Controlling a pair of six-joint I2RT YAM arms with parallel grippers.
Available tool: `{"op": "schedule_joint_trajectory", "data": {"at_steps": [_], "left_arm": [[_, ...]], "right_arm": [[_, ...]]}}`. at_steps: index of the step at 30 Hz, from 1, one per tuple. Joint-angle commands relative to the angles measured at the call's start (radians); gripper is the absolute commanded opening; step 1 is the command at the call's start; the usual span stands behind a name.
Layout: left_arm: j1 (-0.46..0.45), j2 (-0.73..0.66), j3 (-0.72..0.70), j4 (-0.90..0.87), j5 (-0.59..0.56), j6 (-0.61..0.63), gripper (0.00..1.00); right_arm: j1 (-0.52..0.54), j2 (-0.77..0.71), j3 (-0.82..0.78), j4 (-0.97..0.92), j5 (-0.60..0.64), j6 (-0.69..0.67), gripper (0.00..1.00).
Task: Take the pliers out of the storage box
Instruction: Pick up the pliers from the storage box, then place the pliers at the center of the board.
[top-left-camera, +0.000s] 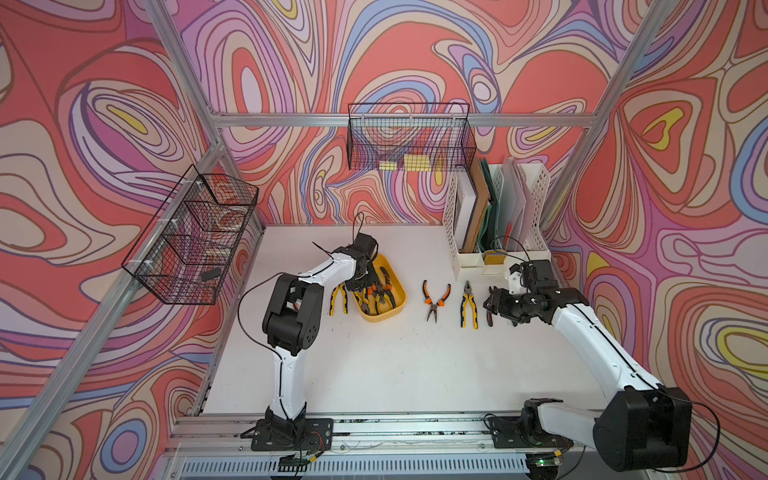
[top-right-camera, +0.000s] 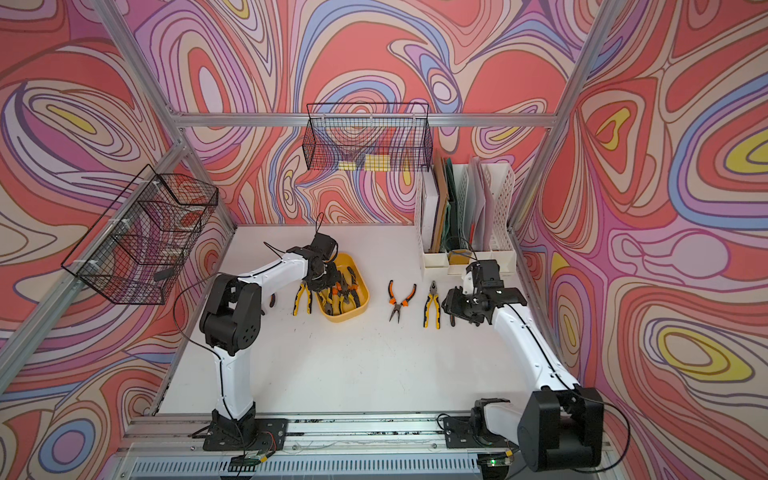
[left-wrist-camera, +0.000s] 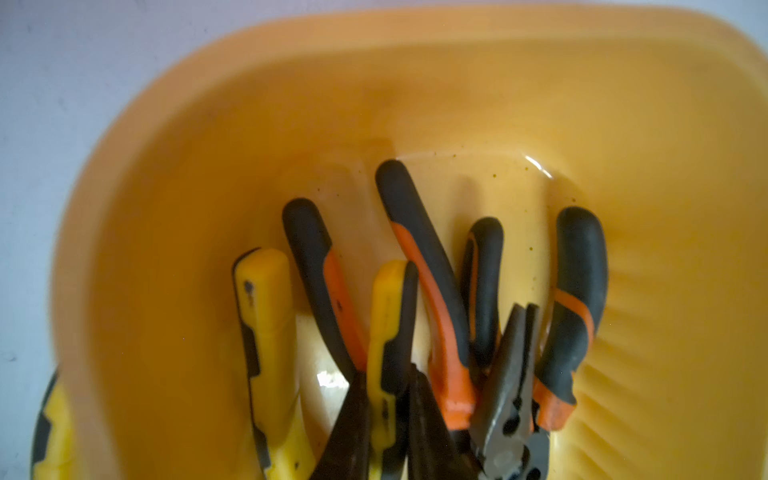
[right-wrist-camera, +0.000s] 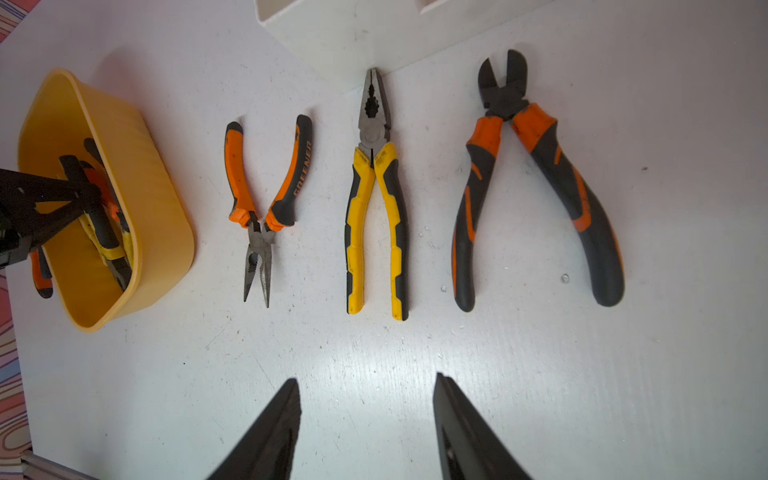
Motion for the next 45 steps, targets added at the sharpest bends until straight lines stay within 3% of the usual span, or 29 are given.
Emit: {"op": "schedule_joint_trajectory", "data": {"at_steps": [1, 11, 17, 22, 28, 35, 45], "left_arm": [[0.005, -0.115, -0.016, 0.006, 0.020, 0.032, 0.00], [0.005, -0.300, -0.023, -0.066, 0.065, 0.073, 0.00], [0.006, -0.414, -0.005, -0.267, -0.019, 0.110, 0.00], [0.011, -0.507, -0.094, -0.398, -0.050, 0.111, 0.00], [0.061, -0.618, -0.270, -0.430, -0.043, 0.105, 0.00], [0.099, -0.613, -0.413, -0.389, -0.044, 0.131, 0.00], [0.130, -0.504, -0.549, -0.284, -0.039, 0.071, 0.00]], "right_arm": [[-0.002, -0.009, 0.034, -0.022, 0.001, -0.009, 0.56], [-0.002, -0.057, 0.054, -0.056, -0.010, 0.011, 0.55], [-0.002, -0.075, 0.066, -0.072, -0.009, 0.004, 0.55], [-0.002, -0.065, 0.082, -0.071, -0.029, 0.006, 0.55], [-0.002, -0.105, 0.080, -0.052, -0.090, 0.035, 0.56], [-0.002, -0.072, 0.063, -0.029, -0.136, 0.036, 0.55], [0.042, -0.056, 0.060, -0.003, -0.178, 0.087, 0.55]]}}
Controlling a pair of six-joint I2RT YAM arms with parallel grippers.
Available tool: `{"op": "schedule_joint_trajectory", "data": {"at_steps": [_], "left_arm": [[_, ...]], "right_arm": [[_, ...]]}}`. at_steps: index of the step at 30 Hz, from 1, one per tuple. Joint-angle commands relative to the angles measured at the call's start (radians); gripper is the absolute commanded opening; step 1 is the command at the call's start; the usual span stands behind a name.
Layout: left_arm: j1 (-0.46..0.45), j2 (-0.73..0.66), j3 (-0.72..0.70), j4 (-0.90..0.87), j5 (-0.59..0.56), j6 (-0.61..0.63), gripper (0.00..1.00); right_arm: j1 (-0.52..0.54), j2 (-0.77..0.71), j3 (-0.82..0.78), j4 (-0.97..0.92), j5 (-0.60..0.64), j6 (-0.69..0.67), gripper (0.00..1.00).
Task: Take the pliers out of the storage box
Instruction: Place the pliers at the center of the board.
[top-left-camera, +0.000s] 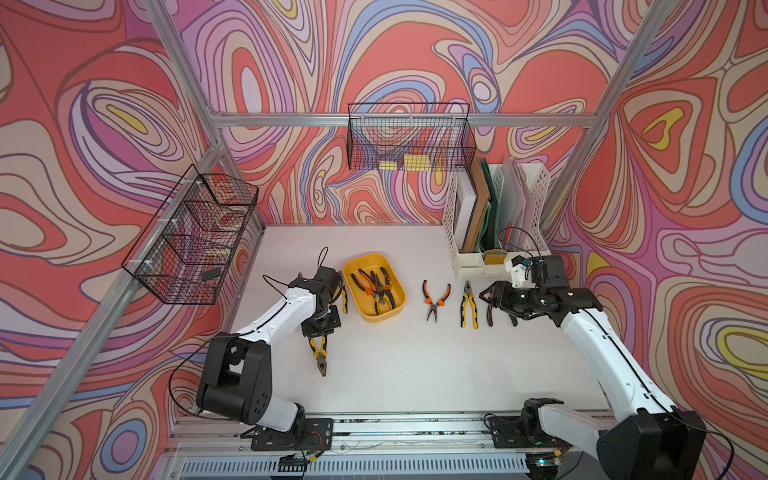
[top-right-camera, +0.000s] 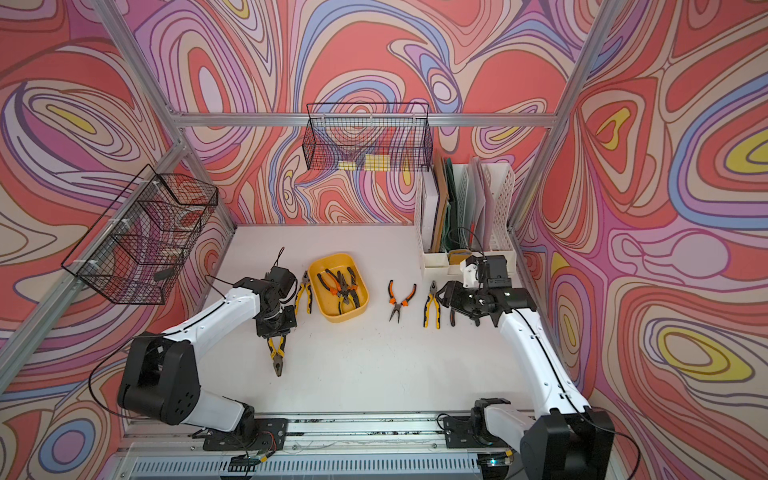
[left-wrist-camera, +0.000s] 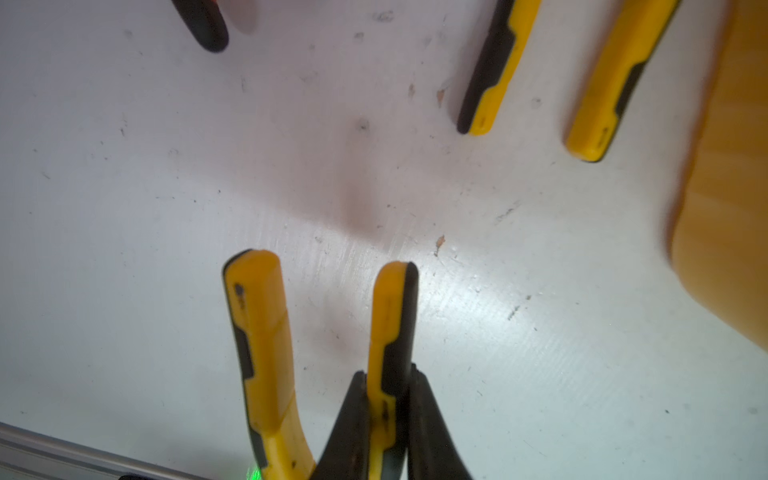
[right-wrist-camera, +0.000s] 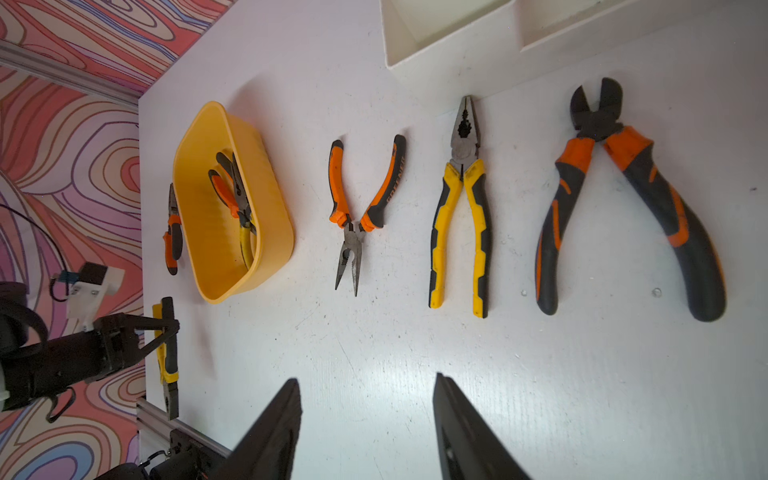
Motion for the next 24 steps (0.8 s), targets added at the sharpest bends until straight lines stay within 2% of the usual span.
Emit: {"op": "schedule_joint_trajectory", "data": {"at_steps": [1, 6, 12, 13, 15, 18, 24], "left_arm": [[0.019, 0.040, -0.019, 0.034, -0.011, -0.036, 0.00], [0.035, 0.110, -0.044, 0.083, 0.010, -0.058, 0.00], [0.041, 0.148, -0.046, 0.108, 0.000, -0.053, 0.00], [0.042, 0.147, -0.048, 0.113, 0.000, -0.052, 0.03], [0.042, 0.134, -0.056, 0.120, -0.008, -0.053, 0.26], [0.042, 0.102, -0.073, 0.130, -0.025, -0.057, 0.44], [0.043, 0.045, -0.088, 0.132, -0.029, -0.056, 0.55]], "right_arm": [[0.052, 0.029, 0.003, 0.013, -0.002, 0.026, 0.56], [0.213, 0.093, 0.032, 0.028, 0.109, 0.076, 0.57], [0.319, 0.162, 0.095, 0.053, 0.155, 0.126, 0.58], [0.335, 0.175, 0.112, 0.053, 0.164, 0.131, 0.59], [0.385, 0.216, 0.155, 0.048, 0.187, 0.139, 0.62], [0.453, 0.290, 0.229, 0.044, 0.222, 0.148, 0.63], [0.530, 0.461, 0.396, 0.048, 0.235, 0.152, 0.65]]}}
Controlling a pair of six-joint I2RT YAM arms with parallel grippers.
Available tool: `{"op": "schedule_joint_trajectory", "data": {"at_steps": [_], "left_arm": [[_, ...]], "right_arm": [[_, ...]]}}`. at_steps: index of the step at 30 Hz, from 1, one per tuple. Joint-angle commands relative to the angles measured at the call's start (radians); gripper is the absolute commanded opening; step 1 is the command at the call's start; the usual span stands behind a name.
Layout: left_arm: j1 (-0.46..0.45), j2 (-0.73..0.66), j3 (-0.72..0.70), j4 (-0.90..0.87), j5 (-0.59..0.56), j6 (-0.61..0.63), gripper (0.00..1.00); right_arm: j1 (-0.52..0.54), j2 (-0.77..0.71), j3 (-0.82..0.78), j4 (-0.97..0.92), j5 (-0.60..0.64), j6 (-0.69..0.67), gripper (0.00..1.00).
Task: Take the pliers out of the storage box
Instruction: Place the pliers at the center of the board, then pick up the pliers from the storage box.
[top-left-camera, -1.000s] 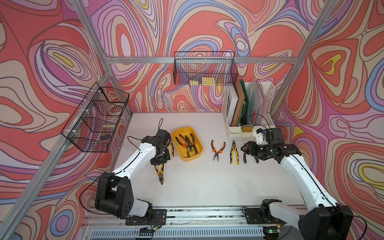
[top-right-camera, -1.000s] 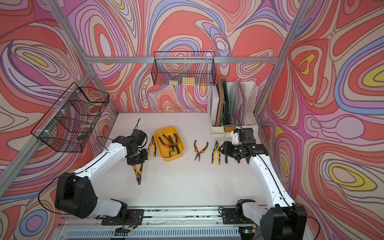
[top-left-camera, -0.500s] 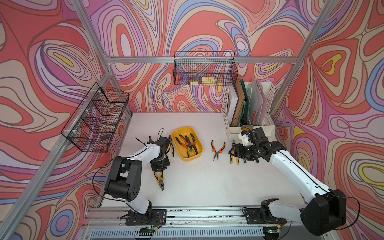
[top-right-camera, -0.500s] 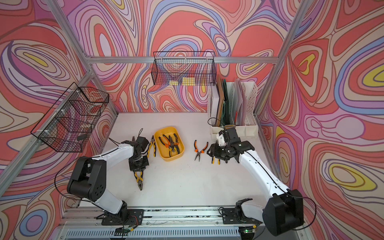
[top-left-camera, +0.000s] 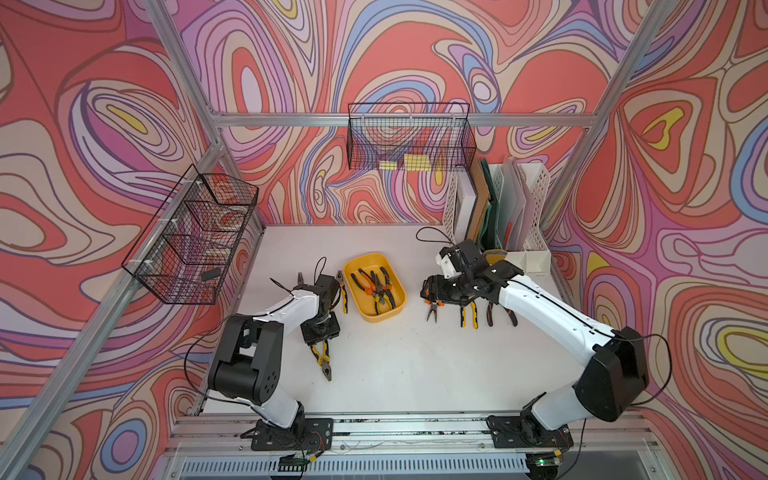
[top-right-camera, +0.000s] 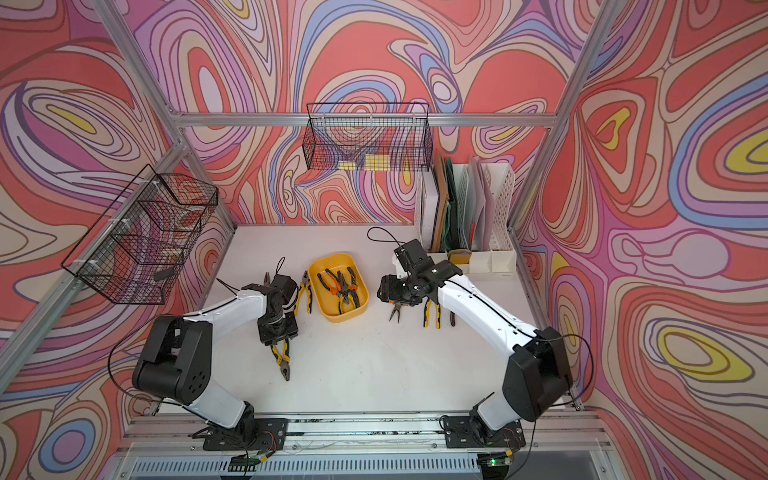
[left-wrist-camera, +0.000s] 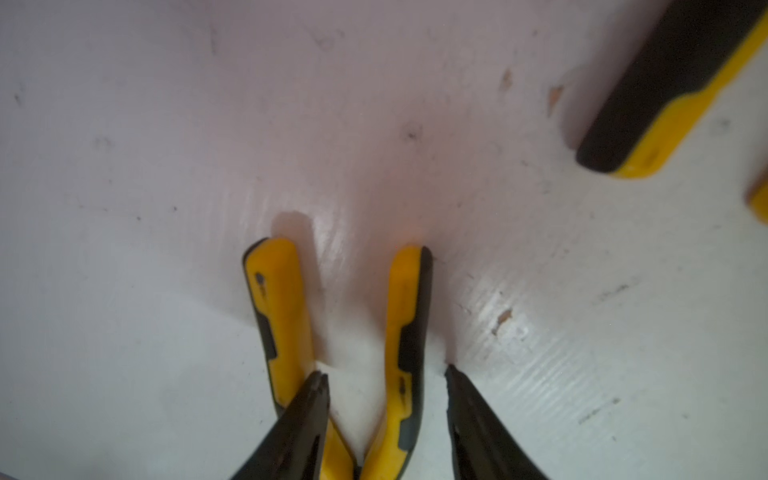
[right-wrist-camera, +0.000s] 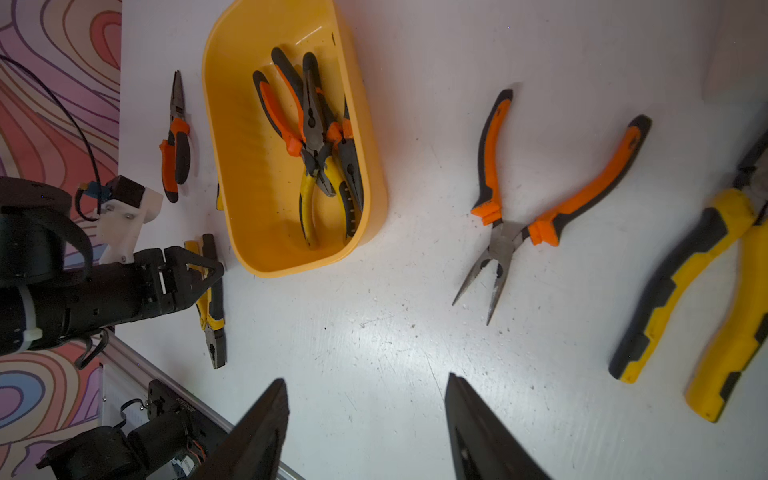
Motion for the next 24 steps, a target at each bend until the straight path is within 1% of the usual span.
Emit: {"op": "schedule_joint_trajectory", "data": {"at_steps": [1, 4, 7, 11, 14, 20, 24], "left_arm": [[0.007, -0.066, -0.011, 0.002, -0.027, -0.012, 0.57], [0.007, -0.164, -0.015, 0.003, -0.038, -0.020, 0.63], [0.007, -0.293, -0.014, 0.005, -0.055, -0.027, 0.65], [0.007, -0.454, -0.027, 0.039, -0.008, -0.004, 0.68], [0.008, -0.544, -0.042, 0.062, 0.053, 0.026, 0.73], [0.008, -0.672, -0.068, 0.055, 0.121, 0.057, 0.73], [0.008, -0.749, -0.089, 0.064, 0.143, 0.058, 0.73]], "right_arm": [[0.032, 0.091, 0.104, 0.004, 0.029, 0.004, 0.67], [0.062, 0.205, 0.246, -0.044, 0.031, -0.016, 0.70], [0.087, 0.337, 0.394, -0.104, 0.049, -0.017, 0.73], [0.119, 0.486, 0.551, -0.159, 0.048, -0.033, 0.74], [0.135, 0.553, 0.612, -0.166, 0.042, -0.032, 0.74], [0.162, 0.653, 0.676, -0.172, 0.015, -0.021, 0.70], [0.181, 0.724, 0.716, -0.191, 0.008, -0.008, 0.67]]}}
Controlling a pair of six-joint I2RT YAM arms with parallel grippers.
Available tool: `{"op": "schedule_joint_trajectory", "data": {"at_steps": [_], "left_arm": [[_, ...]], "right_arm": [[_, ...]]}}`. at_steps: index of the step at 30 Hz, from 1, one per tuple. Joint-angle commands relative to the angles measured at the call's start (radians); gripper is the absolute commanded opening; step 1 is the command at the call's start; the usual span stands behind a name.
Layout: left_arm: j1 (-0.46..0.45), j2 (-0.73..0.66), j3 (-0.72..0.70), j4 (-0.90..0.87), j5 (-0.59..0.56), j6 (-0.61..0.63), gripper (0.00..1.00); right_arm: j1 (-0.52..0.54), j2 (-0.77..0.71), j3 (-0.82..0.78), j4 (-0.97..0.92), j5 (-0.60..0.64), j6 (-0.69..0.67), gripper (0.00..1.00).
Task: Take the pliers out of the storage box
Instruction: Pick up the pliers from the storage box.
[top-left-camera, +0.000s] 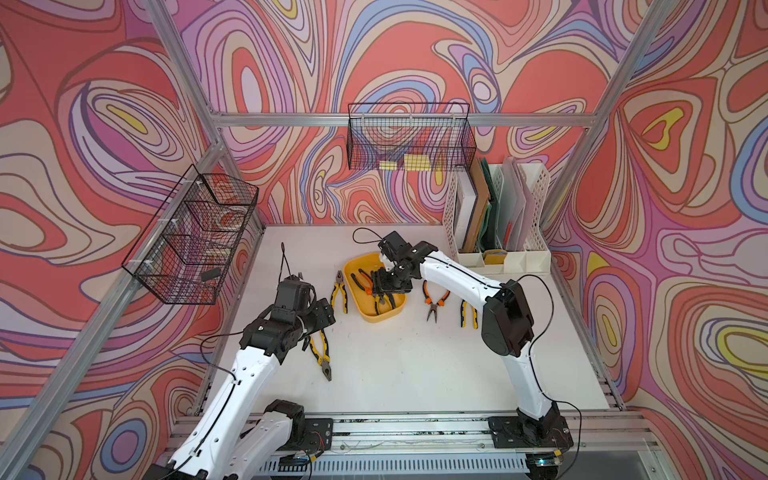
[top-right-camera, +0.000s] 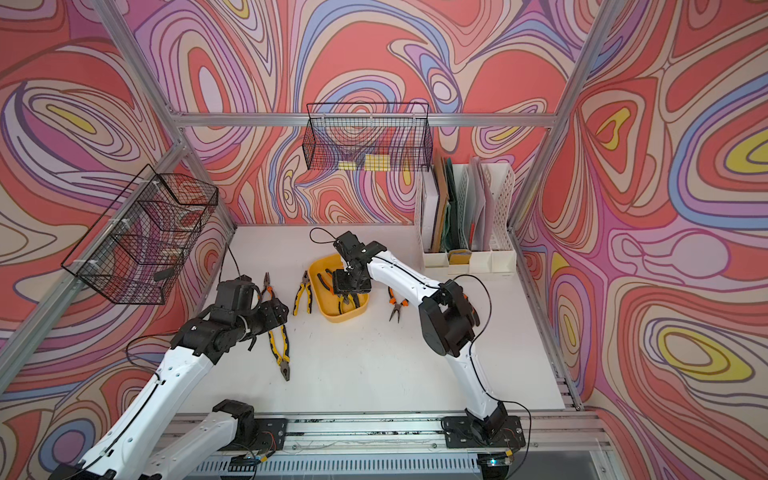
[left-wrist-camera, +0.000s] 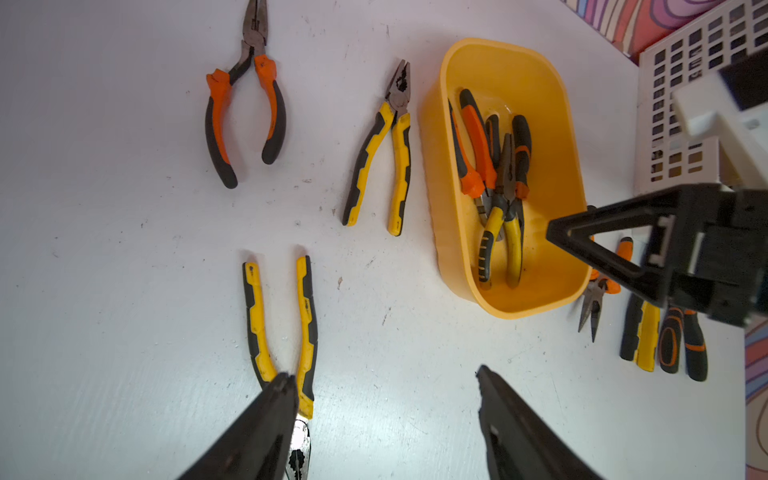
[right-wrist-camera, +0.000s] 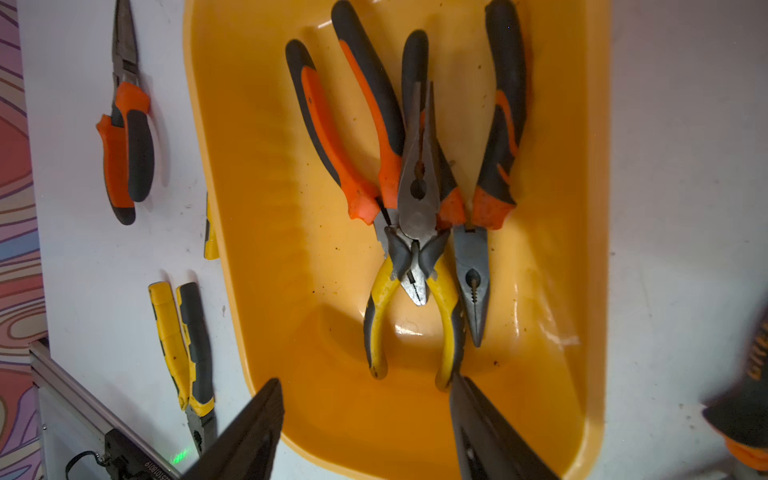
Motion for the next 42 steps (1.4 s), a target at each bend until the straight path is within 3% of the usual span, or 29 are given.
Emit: {"op": "schedule_joint_trajectory", "data": {"at_steps": [1, 15, 18, 22, 26, 34, 42], "left_arm": [[0.007, -0.060, -0.017, 0.015, 0.039, 0.023, 0.73], [0.007, -0.120, -0.008, 0.003, 0.064, 0.050, 0.74], [0.008, -0.128, -0.017, 0.006, 0.067, 0.048, 0.74], [0.008, -0.137, -0.032, 0.008, 0.069, 0.046, 0.74], [0.007, -0.142, -0.040, 0.006, 0.066, 0.046, 0.74], [0.008, -0.145, -0.039, 0.012, 0.061, 0.045, 0.74], [0.008, -0.139, -0.043, 0.021, 0.065, 0.036, 0.73]], "right_arm": [[0.022, 0.060, 0.041, -0.031, -0.010, 0.014, 0.66], [0.035, 0.236, 0.162, -0.091, 0.007, 0.053, 0.53], [0.036, 0.259, 0.170, -0.098, 0.011, 0.058, 0.47], [0.041, 0.271, 0.175, -0.109, 0.034, 0.061, 0.30], [0.041, 0.261, 0.178, -0.120, 0.059, 0.063, 0.17], [0.042, 0.168, 0.228, -0.175, 0.150, 0.056, 0.00], [0.041, 0.068, 0.318, -0.213, 0.202, 0.047, 0.00]]}}
